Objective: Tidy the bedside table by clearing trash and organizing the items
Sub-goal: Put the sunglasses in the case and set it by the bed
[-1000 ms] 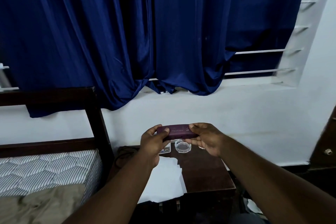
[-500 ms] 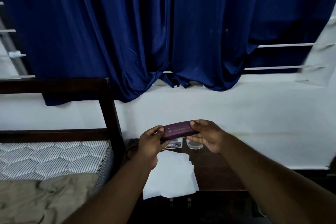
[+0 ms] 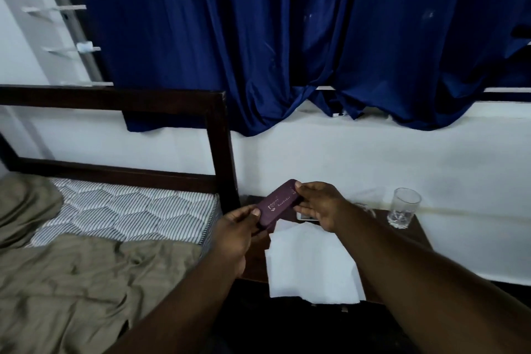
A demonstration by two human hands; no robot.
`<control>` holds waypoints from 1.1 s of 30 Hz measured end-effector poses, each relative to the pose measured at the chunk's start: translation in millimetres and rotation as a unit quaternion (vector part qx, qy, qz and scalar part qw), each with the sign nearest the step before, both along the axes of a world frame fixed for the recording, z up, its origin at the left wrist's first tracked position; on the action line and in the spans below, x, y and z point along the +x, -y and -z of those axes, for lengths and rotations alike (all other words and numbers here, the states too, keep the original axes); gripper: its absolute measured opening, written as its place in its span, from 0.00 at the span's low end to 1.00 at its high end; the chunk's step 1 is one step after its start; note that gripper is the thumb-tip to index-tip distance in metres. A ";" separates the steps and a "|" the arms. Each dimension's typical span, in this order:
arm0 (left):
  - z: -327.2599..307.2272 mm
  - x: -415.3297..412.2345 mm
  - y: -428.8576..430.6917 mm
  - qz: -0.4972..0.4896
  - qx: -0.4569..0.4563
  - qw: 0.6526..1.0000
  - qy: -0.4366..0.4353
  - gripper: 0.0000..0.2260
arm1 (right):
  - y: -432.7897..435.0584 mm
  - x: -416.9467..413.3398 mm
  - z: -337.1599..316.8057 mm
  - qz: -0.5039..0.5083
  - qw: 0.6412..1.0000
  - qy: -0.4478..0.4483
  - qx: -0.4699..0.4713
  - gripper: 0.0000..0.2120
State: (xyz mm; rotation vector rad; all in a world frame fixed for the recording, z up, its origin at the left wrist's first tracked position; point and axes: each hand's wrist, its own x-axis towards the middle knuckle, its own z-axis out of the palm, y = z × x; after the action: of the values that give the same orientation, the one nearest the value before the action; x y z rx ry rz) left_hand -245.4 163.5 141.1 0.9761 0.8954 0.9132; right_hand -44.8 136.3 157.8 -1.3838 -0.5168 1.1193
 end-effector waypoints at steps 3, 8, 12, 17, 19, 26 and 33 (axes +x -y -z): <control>16.2 -16.7 -11.3 -0.032 0.000 0.999 -0.034 0.04 | -25.8 -17.8 13.9 -0.021 1.000 -0.014 -0.005 0.08; 51.4 -37.9 -20.7 -0.068 -0.020 0.995 -0.072 0.01 | -61.8 -44.1 46.2 -0.042 0.999 -0.012 -0.025 0.06; 80.9 -47.0 -23.4 -0.077 -0.061 0.992 -0.076 0.04 | -84.5 -59.8 79.2 -0.047 0.997 -0.001 -0.058 0.14; 116.0 -53.2 -31.9 -0.085 -0.073 0.985 -0.134 0.04 | -99.6 -67.9 117.8 -0.056 0.993 0.012 -0.101 0.16; 129.1 -53.5 -36.1 -0.075 -0.093 0.981 -0.151 0.01 | -102.5 -69.4 131.4 -0.058 0.992 0.015 -0.112 0.16; 159.6 -49.5 -48.9 -0.035 -0.157 0.970 -0.182 0.05 | -108.0 -68.7 160.9 -0.058 0.988 0.053 -0.132 0.16; 173.1 -44.1 -53.1 -0.044 -0.153 0.960 -0.231 0.09 | -118.6 -63.6 183.8 -0.061 0.974 0.145 -0.163 0.13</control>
State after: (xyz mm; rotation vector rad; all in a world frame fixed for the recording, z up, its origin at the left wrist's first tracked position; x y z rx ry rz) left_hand -289.5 216.6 -32.1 0.8972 1.4405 0.5990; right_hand -108.3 254.9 -26.0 -1.8386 -0.6543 1.1412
